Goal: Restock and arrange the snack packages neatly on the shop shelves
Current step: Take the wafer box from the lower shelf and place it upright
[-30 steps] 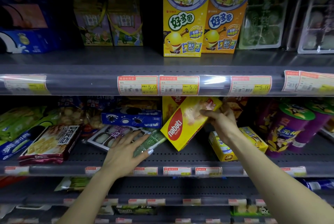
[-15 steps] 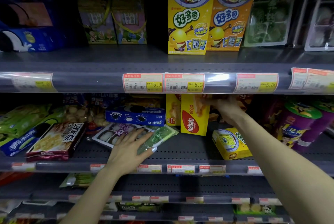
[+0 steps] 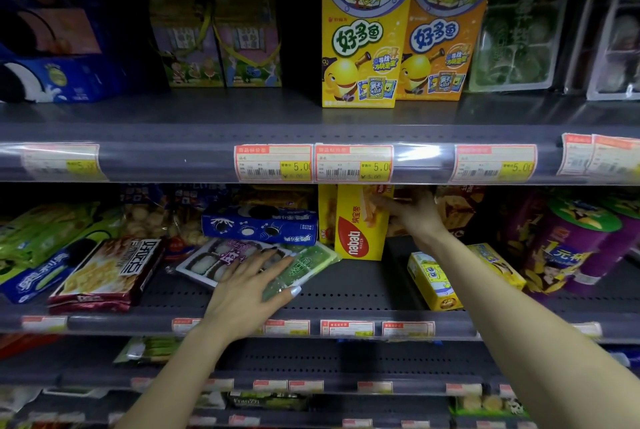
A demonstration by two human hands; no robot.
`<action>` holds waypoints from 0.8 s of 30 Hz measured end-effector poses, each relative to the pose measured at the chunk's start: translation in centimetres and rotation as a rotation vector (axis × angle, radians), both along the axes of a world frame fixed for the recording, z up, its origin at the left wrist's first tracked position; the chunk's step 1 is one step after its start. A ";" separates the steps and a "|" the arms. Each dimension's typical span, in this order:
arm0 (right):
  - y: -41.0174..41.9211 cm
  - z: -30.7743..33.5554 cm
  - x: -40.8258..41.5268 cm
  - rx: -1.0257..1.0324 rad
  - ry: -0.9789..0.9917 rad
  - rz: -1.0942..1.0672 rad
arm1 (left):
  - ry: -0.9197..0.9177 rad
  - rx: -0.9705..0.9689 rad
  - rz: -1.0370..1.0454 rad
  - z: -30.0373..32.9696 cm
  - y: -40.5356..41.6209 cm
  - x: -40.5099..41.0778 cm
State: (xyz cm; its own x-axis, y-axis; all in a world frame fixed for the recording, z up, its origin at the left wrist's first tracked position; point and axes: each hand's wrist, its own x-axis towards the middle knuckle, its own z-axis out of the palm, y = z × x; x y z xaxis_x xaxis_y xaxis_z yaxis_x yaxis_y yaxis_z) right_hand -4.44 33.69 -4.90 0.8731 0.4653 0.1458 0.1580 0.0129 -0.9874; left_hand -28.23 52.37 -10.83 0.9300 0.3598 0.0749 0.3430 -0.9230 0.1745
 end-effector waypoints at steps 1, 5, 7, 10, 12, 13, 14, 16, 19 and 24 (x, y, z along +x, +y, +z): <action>0.4 -0.1 -0.2 0.003 -0.011 0.000 | -0.001 -0.004 0.001 0.0 0.0 0.0; 1.3 -0.2 -0.5 0.018 -0.020 -0.005 | -0.013 -0.002 -0.001 -0.1 0.1 -0.1; 1.4 -0.1 -0.5 0.016 -0.025 -0.007 | -0.024 -0.009 -0.002 -0.1 0.1 -0.1; 1.5 -0.3 -0.5 0.019 -0.032 -0.009 | -0.012 0.003 -0.003 0.0 0.1 0.0; 1.7 -0.2 -0.7 0.014 -0.015 0.003 | 0.003 0.009 -0.002 0.0 0.1 0.0; 1.7 -0.1 -0.7 0.016 -0.014 0.012 | 0.008 0.007 -0.004 0.1 0.1 0.0; 1.8 -0.3 -0.6 0.031 -0.020 0.019 | 0.014 -0.001 -0.008 0.1 0.2 -0.1; 1.9 -0.8 -0.2 0.065 -0.036 0.028 | 0.018 -0.022 -0.020 0.3 0.4 -0.1; 2.1 -0.9 -0.3 0.069 -0.044 0.041 | 0.010 -0.080 -0.048 0.6 1.2 -0.1; 2.7 -0.8 -0.8 0.064 -0.034 0.042 | -0.022 -0.151 -0.102 1.0 2.3 -0.4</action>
